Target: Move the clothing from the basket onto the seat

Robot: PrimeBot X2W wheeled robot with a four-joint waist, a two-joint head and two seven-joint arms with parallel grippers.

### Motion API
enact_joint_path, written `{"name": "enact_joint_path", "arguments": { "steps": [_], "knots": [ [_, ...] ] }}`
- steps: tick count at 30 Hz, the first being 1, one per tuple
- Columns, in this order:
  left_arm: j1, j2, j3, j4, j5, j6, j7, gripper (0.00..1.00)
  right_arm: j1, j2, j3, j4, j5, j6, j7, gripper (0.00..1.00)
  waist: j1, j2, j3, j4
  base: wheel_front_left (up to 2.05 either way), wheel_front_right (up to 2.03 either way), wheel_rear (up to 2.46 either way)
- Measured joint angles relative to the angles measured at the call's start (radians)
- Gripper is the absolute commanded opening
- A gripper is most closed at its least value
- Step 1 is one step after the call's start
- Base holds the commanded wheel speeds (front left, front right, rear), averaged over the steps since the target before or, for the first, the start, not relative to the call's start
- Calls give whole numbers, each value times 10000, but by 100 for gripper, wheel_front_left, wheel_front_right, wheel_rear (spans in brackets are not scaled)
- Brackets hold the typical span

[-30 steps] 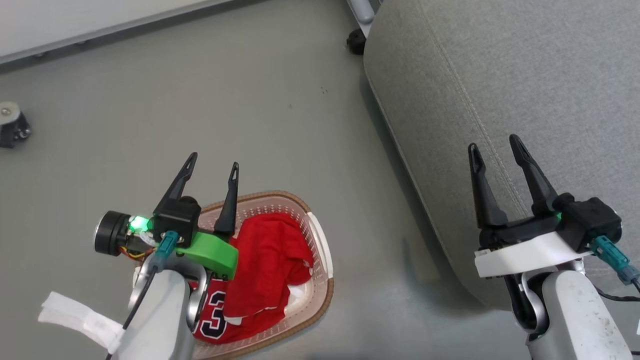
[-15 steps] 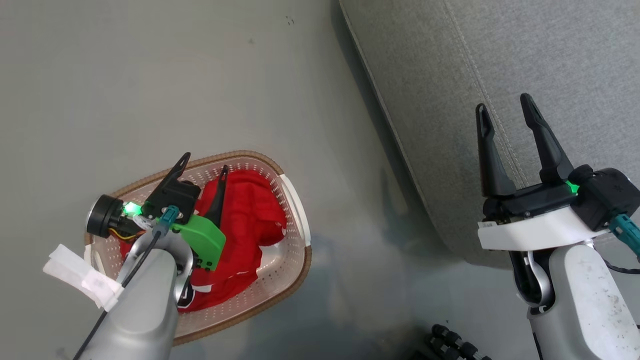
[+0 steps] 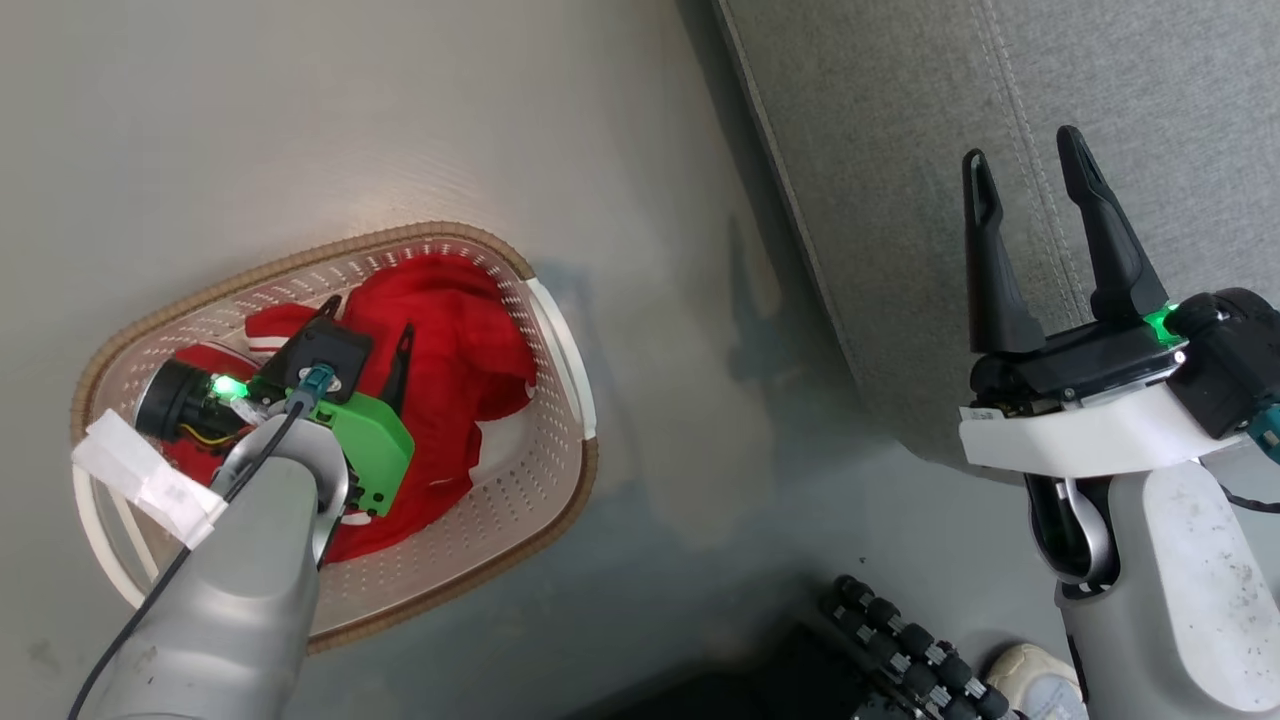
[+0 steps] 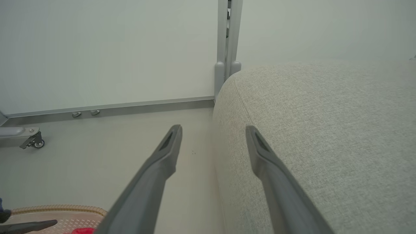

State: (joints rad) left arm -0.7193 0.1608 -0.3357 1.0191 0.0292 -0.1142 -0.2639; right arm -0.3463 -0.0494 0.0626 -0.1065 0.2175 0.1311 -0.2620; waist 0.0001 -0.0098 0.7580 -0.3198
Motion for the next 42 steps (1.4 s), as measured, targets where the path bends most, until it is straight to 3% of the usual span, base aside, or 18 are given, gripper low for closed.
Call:
{"name": "enact_joint_path", "arguments": {
  "steps": [19,20,21,22,31,42],
  "knots": [
    [-1992,82,-1083,2470,366,-105,226,100,-202,2,86,-249,224,2,0,100,0,0,1695,-330,0,0,0],
    [-2027,73,-1175,2502,410,-125,272,93,-201,0,98,-267,222,0,0,100,1,0,1740,-335,0,0,0],
    [-2051,44,-1197,2520,405,-127,349,39,-201,0,107,-268,222,2,0,100,1,0,1771,-336,0,0,0],
    [-2084,19,-1260,2548,391,-130,395,0,-202,2,121,-270,222,2,0,100,1,0,1802,-333,0,0,0],
    [-2115,-240,-1482,2646,176,-134,314,0,-237,2,255,-180,132,2,0,100,0,0,1528,-240,0,0,0],
    [-1504,-752,-1544,2207,-504,-134,29,0,-148,6,336,267,-244,2,0,100,-1,0,410,68,0,0,0]
  ]
}}
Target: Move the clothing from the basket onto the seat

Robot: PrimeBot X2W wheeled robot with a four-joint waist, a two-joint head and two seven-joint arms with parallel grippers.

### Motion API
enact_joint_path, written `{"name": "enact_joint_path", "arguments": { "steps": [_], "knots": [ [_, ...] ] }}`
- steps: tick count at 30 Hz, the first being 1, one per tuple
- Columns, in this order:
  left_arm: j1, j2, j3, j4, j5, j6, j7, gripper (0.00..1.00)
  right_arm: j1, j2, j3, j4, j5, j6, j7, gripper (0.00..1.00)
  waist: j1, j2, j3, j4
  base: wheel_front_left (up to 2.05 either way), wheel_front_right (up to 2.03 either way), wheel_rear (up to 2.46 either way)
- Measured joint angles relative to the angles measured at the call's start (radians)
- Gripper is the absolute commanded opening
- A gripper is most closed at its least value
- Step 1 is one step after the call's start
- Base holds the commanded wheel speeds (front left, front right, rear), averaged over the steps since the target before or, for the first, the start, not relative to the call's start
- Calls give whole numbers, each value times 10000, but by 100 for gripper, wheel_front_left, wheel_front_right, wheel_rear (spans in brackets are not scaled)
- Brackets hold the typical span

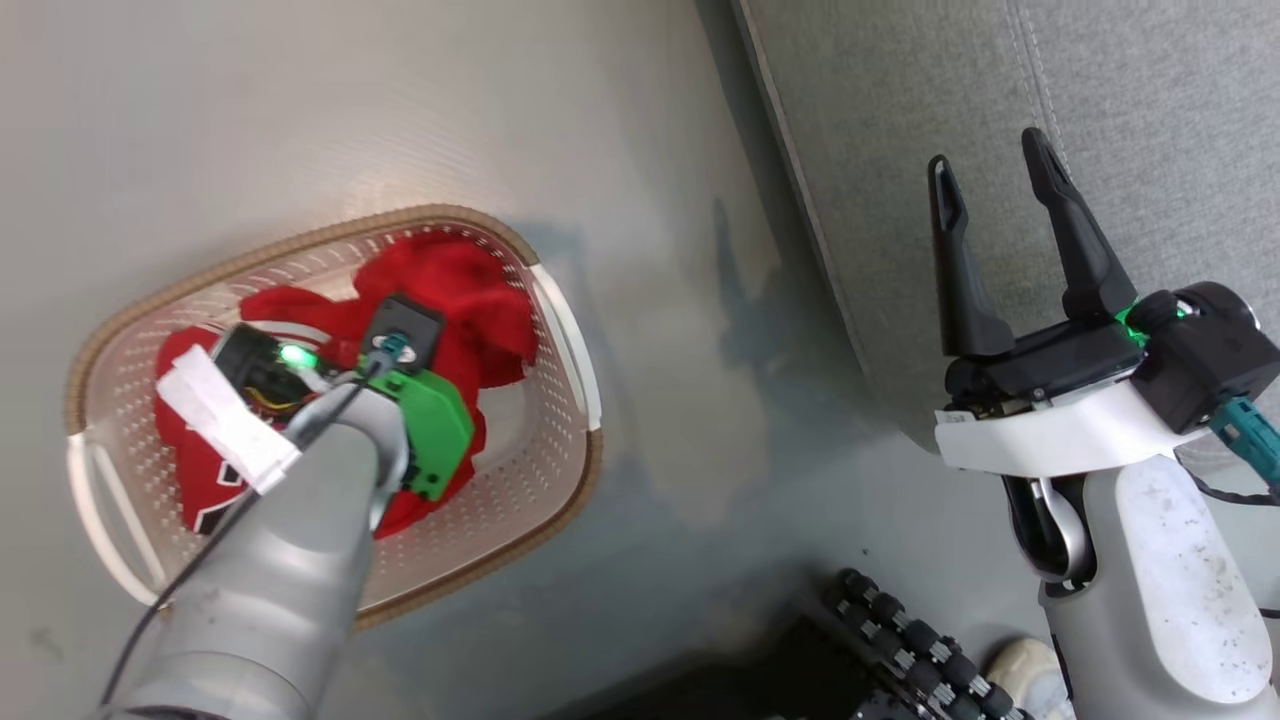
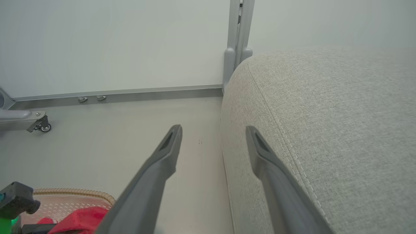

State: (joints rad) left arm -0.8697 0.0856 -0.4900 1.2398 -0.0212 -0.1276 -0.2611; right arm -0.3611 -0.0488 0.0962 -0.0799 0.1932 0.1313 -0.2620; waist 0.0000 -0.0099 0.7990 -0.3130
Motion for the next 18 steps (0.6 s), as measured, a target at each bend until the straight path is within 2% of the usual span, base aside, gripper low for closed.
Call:
{"name": "enact_joint_path", "arguments": {
  "steps": [9,18],
  "knots": [
    [1051,-224,-564,-1818,-855,-2,-13,0,354,4,-21,518,-426,0,0,100,0,0,-1305,606,0,0,0],
    [1936,-272,-585,-3200,-1266,-2,-13,0,885,10,-17,936,-727,0,2,100,0,0,-2720,1312,0,0,0]
  ]
}}
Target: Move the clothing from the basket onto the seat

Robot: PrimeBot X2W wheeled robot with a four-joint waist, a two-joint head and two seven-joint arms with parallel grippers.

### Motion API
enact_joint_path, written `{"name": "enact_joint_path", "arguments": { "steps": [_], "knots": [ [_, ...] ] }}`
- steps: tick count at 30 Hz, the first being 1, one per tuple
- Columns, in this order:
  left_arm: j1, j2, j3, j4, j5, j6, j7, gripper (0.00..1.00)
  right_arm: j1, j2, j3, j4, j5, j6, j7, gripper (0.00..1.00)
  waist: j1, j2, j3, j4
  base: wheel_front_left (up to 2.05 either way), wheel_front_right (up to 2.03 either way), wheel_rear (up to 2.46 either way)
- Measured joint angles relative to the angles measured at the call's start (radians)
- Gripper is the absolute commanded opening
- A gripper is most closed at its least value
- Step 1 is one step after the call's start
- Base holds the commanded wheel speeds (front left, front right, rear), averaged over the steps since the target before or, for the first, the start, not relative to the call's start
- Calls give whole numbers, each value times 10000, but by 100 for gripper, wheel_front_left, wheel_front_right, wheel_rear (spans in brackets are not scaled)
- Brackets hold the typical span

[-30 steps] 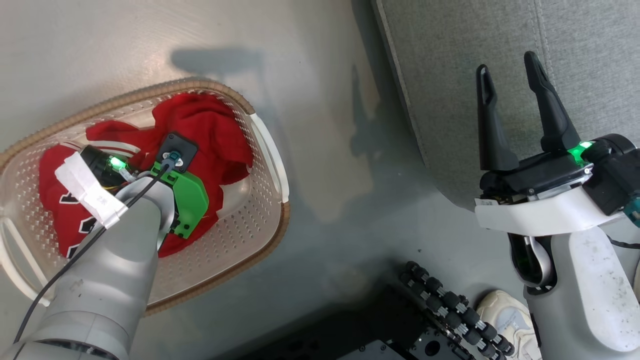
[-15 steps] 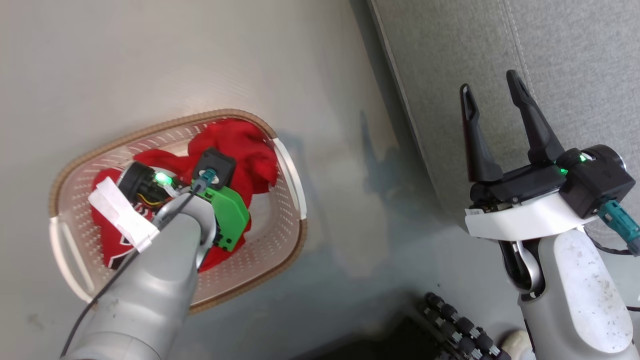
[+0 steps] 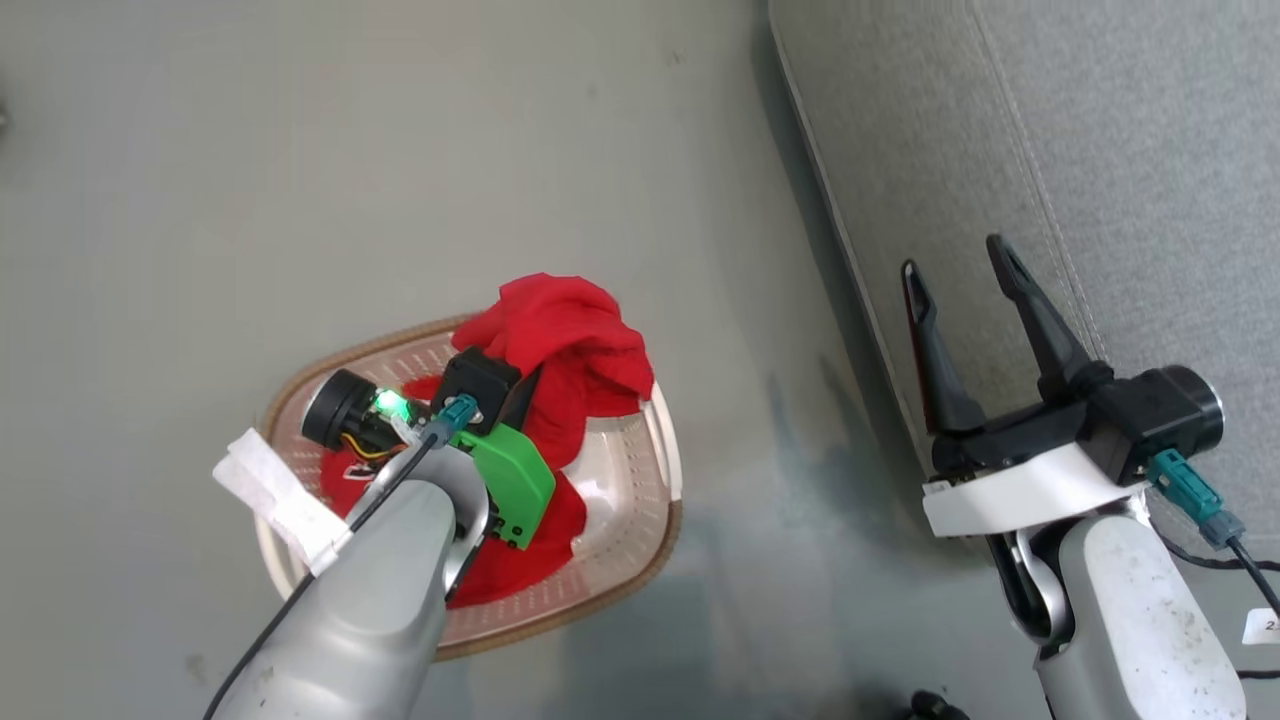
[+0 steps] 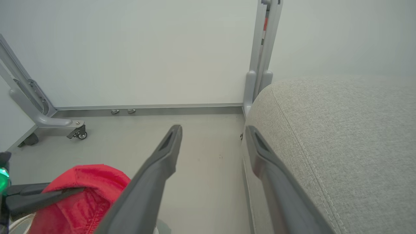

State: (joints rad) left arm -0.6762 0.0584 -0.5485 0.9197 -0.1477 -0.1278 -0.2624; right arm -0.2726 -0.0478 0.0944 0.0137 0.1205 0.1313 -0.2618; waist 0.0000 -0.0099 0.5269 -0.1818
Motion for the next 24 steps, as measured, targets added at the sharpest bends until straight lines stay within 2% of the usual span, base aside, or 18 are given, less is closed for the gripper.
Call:
{"name": "enact_joint_path", "arguments": {
  "steps": [15,24],
  "knots": [
    [1158,21,1302,-3342,-146,2,0,0,1024,-2,36,430,-151,0,-2,100,0,0,-2280,1098,0,0,0],
    [1459,-25,1383,-5288,180,2,-2,0,1396,-4,140,506,-90,0,-2,100,0,0,-3260,1539,0,0,0]
  ]
}}
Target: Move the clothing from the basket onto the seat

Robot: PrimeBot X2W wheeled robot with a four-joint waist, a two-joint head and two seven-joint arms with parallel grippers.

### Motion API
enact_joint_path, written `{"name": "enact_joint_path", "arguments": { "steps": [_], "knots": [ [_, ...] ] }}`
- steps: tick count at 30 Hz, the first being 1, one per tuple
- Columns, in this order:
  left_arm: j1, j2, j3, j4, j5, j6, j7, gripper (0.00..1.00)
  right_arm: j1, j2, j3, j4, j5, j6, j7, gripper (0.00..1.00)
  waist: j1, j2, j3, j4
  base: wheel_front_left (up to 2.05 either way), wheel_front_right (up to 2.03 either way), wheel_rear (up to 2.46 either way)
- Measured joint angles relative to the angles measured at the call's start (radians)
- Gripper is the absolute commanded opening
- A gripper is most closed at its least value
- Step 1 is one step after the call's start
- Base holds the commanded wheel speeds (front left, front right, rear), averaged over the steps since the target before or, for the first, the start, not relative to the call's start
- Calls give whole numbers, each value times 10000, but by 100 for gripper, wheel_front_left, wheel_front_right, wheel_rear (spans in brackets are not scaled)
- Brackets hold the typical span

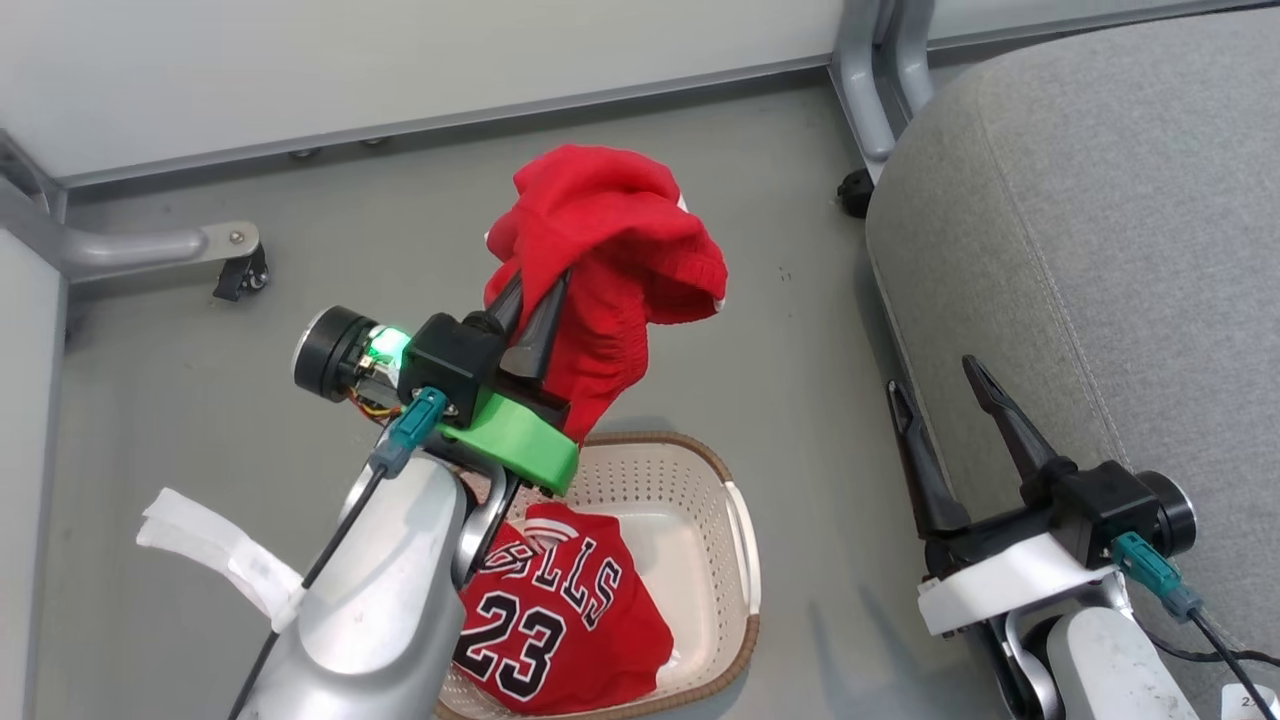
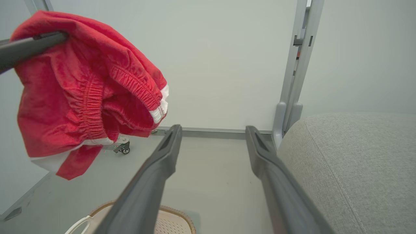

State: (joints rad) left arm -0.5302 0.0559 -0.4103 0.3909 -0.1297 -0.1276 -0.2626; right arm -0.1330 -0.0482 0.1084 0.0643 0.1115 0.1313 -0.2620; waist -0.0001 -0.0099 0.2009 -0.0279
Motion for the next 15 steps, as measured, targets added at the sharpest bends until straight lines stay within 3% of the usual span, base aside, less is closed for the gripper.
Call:
{"name": "enact_joint_path", "arguments": {
  "steps": [15],
  "knots": [
    [314,-33,-470,-1593,33,-2,0,0,221,-4,245,-314,207,0,2,100,0,0,-620,199,0,0,0]
  ]
}}
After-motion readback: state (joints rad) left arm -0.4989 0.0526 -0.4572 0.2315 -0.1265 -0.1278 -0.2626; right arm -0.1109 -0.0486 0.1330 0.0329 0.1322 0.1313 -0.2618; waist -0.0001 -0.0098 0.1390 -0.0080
